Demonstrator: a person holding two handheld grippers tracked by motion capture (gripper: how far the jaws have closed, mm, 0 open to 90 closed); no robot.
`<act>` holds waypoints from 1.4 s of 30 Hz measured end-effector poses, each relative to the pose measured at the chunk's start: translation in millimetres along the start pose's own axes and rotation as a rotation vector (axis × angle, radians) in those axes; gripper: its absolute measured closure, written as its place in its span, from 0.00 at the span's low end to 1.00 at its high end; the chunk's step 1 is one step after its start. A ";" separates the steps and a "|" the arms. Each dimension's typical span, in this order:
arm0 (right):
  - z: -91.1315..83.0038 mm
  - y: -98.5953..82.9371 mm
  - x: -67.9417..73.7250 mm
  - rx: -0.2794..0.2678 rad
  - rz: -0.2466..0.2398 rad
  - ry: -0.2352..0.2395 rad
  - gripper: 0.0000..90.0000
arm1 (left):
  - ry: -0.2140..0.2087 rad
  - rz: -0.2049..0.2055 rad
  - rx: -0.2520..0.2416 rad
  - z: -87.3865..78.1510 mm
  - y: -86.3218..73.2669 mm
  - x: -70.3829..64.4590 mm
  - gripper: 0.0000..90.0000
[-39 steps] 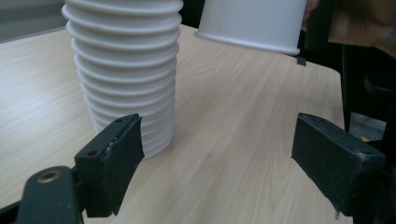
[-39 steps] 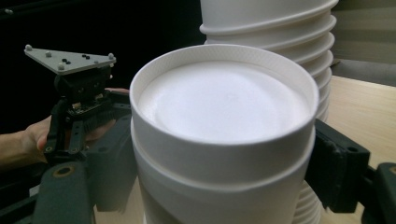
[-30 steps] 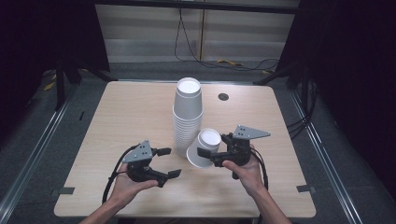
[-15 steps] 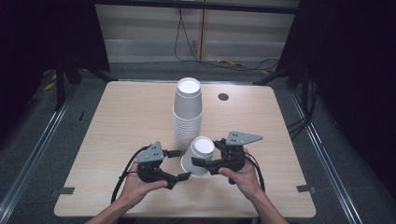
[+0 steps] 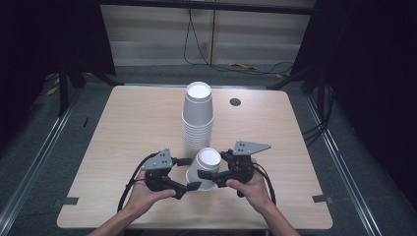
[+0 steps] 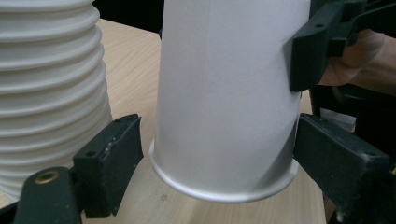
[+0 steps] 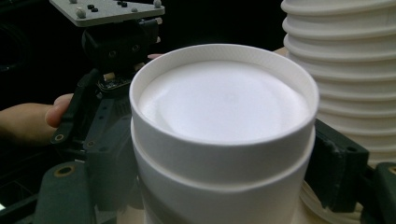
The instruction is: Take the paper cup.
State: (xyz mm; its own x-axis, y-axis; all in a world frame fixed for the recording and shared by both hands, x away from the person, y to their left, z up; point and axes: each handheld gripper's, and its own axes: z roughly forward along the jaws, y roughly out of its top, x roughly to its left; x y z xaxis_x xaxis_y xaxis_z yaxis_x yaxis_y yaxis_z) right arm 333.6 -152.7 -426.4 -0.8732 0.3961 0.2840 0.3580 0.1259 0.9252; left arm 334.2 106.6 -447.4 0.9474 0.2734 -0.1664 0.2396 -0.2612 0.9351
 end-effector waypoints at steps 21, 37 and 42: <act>1.7 0.0 4.8 -0.041 0.020 0.003 0.24 | -0.008 -0.006 0.031 17.6 0.4 -1.8 0.06; 11.2 -6.2 9.5 -0.059 0.039 0.039 0.24 | -0.028 0.025 0.002 18.3 0.4 -6.0 0.13; 8.5 -4.8 9.2 -0.066 0.045 0.050 0.24 | -0.026 0.059 -0.009 14.8 1.9 -7.1 0.15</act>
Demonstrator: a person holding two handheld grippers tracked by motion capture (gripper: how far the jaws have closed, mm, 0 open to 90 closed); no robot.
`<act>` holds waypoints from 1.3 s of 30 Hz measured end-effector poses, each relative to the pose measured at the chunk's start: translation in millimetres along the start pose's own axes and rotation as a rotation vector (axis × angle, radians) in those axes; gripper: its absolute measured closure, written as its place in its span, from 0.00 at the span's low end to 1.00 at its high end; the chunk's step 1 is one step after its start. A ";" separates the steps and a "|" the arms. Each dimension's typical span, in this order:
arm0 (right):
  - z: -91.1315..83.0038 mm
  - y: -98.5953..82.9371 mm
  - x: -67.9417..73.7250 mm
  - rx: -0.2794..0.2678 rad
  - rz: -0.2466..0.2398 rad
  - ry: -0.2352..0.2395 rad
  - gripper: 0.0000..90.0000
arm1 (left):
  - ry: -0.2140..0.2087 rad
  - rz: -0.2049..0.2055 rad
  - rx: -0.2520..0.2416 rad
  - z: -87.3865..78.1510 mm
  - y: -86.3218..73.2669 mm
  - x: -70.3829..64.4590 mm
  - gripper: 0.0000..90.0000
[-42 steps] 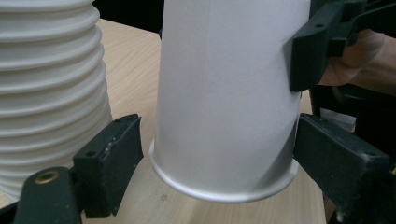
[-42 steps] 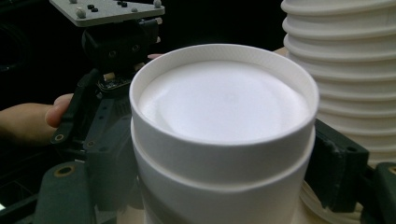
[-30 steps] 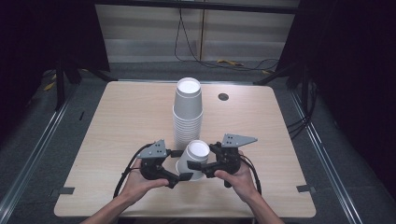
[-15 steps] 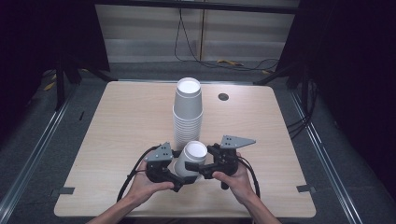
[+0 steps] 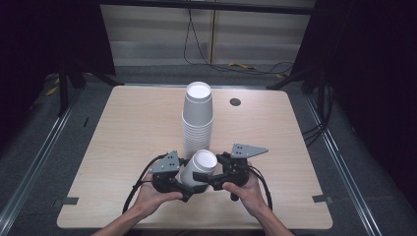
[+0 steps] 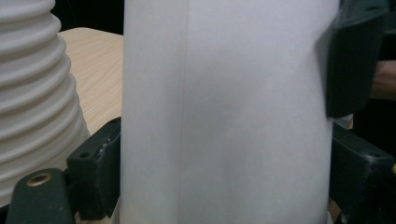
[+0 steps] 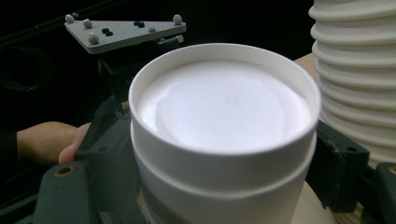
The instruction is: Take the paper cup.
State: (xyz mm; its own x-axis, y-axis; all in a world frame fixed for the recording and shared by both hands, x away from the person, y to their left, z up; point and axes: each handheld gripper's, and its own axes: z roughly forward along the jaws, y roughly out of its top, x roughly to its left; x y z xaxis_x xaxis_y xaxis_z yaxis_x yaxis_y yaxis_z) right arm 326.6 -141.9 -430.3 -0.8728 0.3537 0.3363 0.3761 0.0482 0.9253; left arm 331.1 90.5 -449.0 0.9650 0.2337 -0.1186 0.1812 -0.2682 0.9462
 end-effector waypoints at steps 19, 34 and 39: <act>-3.6 4.1 1.2 0.077 -0.031 0.008 0.19 | -0.016 0.058 0.114 -1.0 0.6 -2.0 0.17; -15.5 9.4 -4.7 0.097 -0.046 -0.020 0.19 | 0.023 0.029 0.183 -11.7 -0.2 11.1 0.17; -16.6 10.1 -7.2 0.136 -0.067 -0.036 0.19 | 0.036 0.041 0.221 -11.9 -0.6 13.2 0.17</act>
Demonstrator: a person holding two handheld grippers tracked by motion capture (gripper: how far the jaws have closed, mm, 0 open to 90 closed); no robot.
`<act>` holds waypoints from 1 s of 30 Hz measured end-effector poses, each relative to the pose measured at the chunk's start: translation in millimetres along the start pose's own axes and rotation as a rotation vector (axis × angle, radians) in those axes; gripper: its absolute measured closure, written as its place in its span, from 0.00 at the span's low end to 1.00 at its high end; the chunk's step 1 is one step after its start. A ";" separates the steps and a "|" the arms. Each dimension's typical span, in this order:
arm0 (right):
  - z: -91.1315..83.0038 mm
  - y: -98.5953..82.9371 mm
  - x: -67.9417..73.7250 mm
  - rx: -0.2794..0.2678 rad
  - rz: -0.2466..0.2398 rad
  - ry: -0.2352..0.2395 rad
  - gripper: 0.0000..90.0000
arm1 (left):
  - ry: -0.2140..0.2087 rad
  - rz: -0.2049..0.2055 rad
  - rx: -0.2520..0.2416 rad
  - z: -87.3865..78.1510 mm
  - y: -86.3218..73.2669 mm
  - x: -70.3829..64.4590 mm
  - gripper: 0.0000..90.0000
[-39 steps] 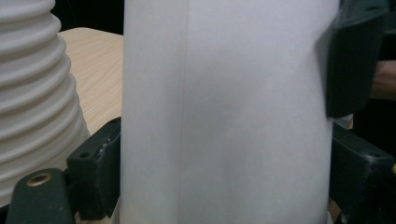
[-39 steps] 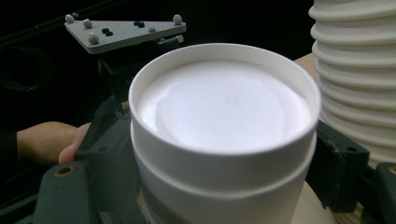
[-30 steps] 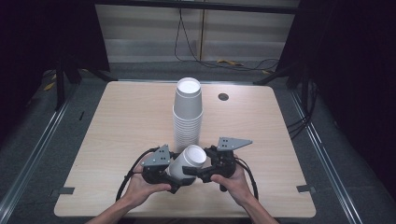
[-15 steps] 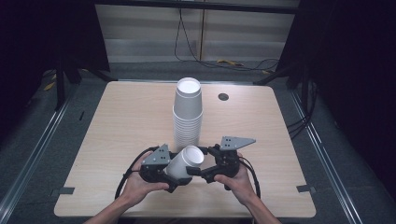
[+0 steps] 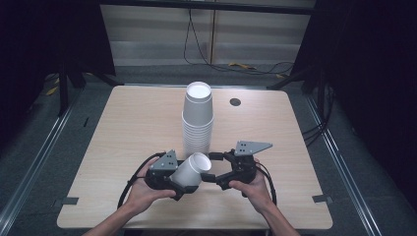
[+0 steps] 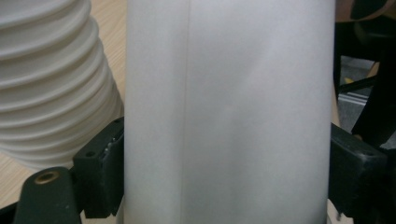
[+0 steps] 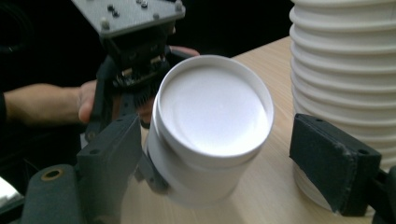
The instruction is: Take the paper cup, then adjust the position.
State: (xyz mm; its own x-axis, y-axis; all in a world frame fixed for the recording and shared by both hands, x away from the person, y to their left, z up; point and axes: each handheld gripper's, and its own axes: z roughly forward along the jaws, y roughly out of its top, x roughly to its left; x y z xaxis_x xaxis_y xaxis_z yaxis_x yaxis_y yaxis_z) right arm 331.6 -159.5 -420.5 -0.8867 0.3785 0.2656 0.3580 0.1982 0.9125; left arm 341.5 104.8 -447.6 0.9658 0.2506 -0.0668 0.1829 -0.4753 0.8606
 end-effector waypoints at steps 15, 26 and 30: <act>-3.8 -2.0 -2.2 0.116 -0.032 -0.024 0.19 | 0.008 0.017 0.120 -6.8 4.9 4.4 0.17; -3.9 0.2 -0.6 0.203 -0.039 -0.022 0.20 | -0.001 0.050 0.225 -1.6 2.7 2.8 0.18; -2.5 -0.3 -1.0 0.248 -0.042 -0.029 0.20 | -0.003 0.059 0.236 -1.3 3.4 2.8 0.18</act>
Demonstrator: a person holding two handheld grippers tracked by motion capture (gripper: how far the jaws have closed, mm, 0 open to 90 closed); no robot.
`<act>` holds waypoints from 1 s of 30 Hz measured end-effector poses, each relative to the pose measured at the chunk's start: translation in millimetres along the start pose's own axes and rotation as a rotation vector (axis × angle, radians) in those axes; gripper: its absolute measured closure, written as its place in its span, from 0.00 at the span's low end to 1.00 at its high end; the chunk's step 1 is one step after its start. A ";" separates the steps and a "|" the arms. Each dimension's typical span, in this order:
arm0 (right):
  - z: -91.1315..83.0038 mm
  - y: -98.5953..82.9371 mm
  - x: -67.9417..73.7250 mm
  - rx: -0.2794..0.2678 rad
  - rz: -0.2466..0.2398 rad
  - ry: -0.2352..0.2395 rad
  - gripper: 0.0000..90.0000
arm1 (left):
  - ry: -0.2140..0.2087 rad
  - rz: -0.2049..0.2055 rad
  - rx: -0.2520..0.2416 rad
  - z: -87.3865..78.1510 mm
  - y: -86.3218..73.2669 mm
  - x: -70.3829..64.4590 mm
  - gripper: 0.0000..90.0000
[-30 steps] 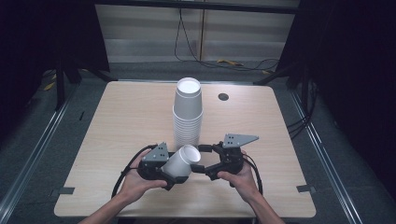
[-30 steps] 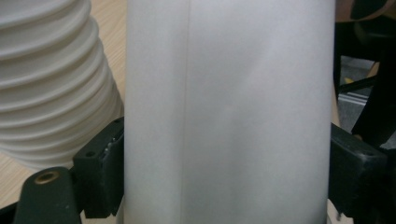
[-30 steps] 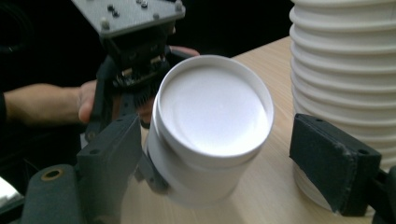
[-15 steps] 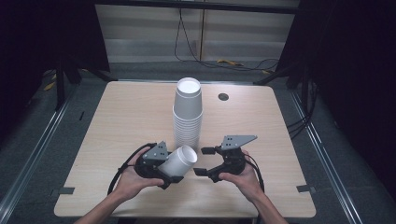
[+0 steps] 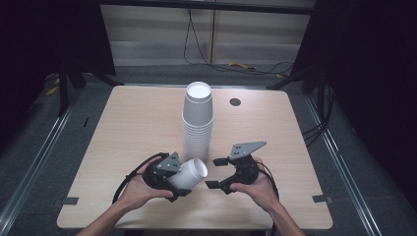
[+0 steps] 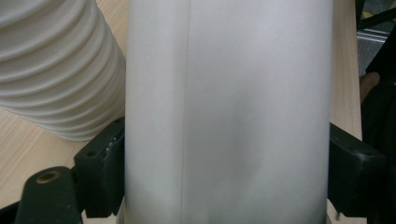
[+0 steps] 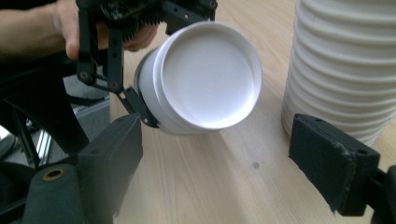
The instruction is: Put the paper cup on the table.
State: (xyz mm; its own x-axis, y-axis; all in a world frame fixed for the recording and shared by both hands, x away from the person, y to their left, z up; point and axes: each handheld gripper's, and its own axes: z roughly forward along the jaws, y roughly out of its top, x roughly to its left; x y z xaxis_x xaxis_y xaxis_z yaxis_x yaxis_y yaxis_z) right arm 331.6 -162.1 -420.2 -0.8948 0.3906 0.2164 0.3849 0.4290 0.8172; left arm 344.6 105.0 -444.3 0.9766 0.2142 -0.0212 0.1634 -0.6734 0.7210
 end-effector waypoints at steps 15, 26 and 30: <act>18.0 9.3 3.4 0.178 -0.089 0.033 0.19 | -0.036 0.033 0.079 0.9 2.1 2.0 0.18; 27.9 6.9 6.9 0.314 -0.157 0.002 0.22 | -0.049 0.076 0.177 11.8 10.4 -2.2 0.18; 28.3 7.6 7.8 0.331 -0.175 -0.001 0.22 | -0.043 0.098 0.203 16.0 16.2 -2.5 0.18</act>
State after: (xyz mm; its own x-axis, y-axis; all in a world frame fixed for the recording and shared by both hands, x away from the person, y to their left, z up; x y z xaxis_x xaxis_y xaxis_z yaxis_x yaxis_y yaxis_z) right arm 334.0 -132.8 -427.5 -0.9534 0.2887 0.0875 0.2783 0.7293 0.6250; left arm 347.0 82.3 -443.6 0.9935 0.1131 0.0091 0.0880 -0.8191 0.5668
